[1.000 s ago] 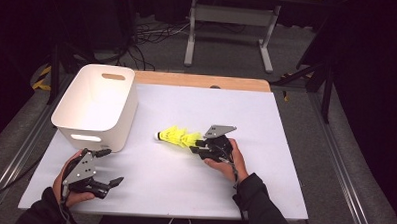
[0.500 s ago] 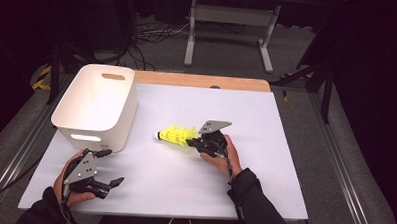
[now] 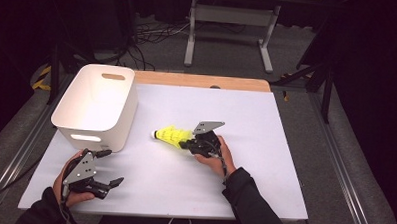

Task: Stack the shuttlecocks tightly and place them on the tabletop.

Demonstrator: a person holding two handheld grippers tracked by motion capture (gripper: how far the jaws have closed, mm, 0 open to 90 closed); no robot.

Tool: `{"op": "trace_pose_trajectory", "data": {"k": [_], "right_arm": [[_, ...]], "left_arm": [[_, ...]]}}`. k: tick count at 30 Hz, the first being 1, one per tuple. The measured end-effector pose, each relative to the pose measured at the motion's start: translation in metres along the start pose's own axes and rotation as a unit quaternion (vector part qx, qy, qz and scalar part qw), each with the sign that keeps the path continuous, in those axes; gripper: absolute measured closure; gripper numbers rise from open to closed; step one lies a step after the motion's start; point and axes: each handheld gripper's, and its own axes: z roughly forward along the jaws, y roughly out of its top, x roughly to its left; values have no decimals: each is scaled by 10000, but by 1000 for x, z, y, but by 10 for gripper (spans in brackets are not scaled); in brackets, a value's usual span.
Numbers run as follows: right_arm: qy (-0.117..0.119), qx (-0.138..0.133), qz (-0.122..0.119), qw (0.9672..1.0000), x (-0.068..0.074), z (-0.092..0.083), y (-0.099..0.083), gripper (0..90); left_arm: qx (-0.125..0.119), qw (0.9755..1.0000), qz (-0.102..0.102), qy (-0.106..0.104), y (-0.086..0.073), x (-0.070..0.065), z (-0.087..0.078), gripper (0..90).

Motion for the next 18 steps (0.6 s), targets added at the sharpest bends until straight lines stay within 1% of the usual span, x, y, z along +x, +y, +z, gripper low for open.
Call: {"op": "trace_pose_trajectory", "data": {"k": [3,5,6,9,10,14,15,18], "right_arm": [[-37,60,-9,10000,0,2,-1,809],[-119,102,-12,9999,-1,3,-1,784],[-126,107,16,9999,-2,3,-2,749],[-157,150,14,9998,-2,3,-2,708],[-193,161,3,9997,-2,2,-2,672],[-376,212,-125,9990,1,-3,-1,595],[-437,215,-171,9987,2,-5,0,588],[-533,150,-350,9978,7,-12,2,556]], "left_arm": [[7,10000,9,-12,0,0,0,60],[-6,10000,-11,-27,0,0,0,60],[4,10000,-9,-28,0,0,0,60],[-10,10000,1,-44,0,0,0,60],[-9,10000,1,-42,0,0,-1,60],[-5,10000,38,-19,0,0,-1,60],[-16,10000,26,-19,0,0,-1,60],[-10,10000,28,-21,0,0,-1,60]]}}
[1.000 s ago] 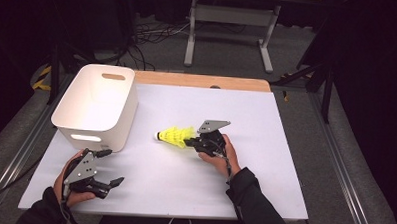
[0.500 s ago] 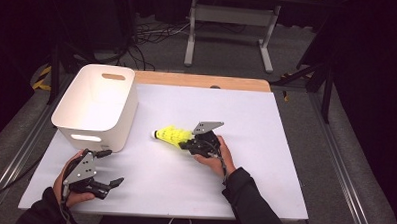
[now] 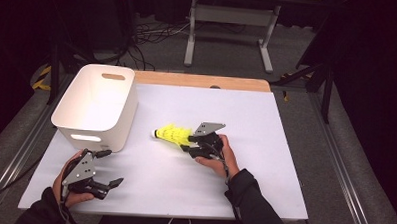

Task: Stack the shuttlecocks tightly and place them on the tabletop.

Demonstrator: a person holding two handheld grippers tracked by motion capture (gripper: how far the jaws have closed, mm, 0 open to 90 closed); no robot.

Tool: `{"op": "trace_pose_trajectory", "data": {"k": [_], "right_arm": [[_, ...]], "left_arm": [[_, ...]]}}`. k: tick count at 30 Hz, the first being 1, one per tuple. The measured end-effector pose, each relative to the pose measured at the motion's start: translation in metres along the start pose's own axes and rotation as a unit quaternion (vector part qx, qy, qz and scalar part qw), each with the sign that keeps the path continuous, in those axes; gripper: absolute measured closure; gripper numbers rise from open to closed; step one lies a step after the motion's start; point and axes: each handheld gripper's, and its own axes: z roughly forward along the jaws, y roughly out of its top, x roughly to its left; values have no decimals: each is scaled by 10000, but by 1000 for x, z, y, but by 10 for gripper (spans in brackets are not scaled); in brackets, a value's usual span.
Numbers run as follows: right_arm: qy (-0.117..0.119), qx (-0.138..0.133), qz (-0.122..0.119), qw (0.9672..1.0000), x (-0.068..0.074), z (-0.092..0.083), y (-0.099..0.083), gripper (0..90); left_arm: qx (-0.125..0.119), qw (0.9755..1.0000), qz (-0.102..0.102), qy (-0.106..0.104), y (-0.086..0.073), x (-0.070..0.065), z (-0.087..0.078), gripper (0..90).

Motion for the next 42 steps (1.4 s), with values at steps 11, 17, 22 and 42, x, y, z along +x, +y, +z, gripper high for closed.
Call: {"op": "trace_pose_trajectory", "data": {"k": [11,17,22,42], "right_arm": [[-479,-98,-516,9975,9,-29,8,431],[-605,-263,-724,9952,15,-41,12,401],[-676,-337,-845,9936,18,-46,14,380],[-920,-671,-1019,9883,34,-74,8,268]], "left_arm": [[0,10000,7,13,0,0,0,60],[0,10000,16,15,0,0,-1,60],[3,10000,19,17,0,0,-1,60],[-21,10000,-13,9,0,0,-1,61]]}}
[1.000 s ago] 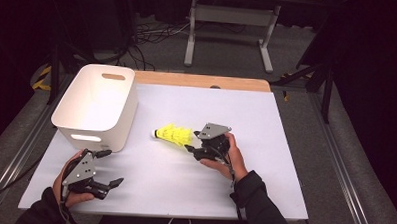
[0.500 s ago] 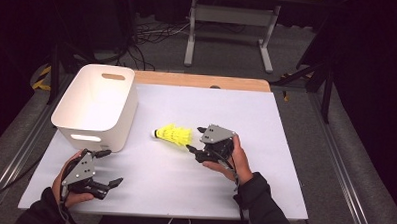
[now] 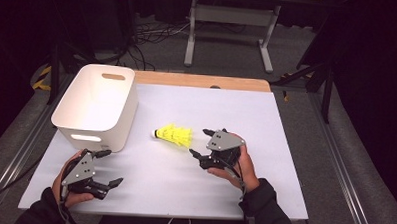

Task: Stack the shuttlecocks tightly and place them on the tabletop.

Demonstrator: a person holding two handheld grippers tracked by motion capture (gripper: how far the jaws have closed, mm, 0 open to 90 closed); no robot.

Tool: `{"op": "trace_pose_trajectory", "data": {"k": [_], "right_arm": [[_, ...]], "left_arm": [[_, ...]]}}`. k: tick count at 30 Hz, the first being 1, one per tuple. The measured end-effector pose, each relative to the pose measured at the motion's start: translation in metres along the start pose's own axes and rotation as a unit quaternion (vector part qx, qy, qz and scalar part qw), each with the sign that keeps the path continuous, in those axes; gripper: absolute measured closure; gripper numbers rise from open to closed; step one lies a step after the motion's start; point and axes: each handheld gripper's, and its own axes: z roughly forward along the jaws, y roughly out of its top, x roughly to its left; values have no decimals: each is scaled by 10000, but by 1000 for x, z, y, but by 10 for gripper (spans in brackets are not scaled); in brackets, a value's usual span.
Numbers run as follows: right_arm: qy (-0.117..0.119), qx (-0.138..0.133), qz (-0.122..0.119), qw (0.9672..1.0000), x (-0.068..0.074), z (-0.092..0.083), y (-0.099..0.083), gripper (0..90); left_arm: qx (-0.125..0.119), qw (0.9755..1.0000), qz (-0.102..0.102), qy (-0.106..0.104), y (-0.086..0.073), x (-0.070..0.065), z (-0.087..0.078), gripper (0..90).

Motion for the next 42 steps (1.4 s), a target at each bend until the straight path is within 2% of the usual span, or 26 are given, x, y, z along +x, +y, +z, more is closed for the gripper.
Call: {"op": "trace_pose_trajectory", "data": {"k": [7,28,34,42], "right_arm": [[-77,46,-68,9999,1,-8,-3,251],[-233,49,-80,9997,4,-25,-12,232],[-222,37,4,9997,3,-33,-15,223],[-315,118,-48,9994,6,-41,-22,215]], "left_arm": [[7,10000,14,15,0,1,0,62],[15,10000,-2,-5,0,0,0,62],[18,10000,1,-3,0,0,0,62],[6,10000,-9,35,0,1,-1,62]]}}
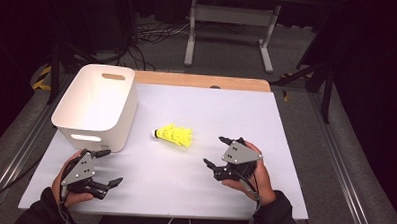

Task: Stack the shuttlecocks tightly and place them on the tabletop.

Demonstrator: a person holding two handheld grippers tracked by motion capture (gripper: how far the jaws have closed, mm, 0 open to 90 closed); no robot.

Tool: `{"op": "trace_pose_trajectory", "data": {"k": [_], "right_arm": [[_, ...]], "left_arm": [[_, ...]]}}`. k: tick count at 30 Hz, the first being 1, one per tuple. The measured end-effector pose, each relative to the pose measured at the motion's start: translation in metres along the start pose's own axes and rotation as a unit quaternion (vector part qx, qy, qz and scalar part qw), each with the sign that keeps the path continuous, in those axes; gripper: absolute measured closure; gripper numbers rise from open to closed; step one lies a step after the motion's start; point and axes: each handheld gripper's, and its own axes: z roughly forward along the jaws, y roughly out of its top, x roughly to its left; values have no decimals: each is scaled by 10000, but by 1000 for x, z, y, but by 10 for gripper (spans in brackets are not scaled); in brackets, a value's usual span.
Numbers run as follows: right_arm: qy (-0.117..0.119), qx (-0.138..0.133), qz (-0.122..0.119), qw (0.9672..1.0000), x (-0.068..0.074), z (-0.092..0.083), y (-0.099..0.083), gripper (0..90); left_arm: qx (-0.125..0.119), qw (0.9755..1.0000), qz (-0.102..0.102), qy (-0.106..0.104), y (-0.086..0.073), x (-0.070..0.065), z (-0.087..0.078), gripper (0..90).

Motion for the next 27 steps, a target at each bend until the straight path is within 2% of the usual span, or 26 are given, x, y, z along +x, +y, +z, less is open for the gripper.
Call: {"op": "trace_pose_trajectory", "data": {"k": [9,15,19,27], "right_arm": [[-90,-15,122,9999,-1,-6,-12,211],[-142,9,109,9998,-2,-9,-22,205],[-128,14,191,9997,-2,-11,-30,205],[-276,-8,359,9990,0,-14,-48,188]], "left_arm": [[19,10000,11,5,0,0,0,62],[16,10000,8,9,0,0,0,62],[22,10000,16,-6,0,-1,0,62],[5,10000,-1,-14,0,-1,1,61]]}}
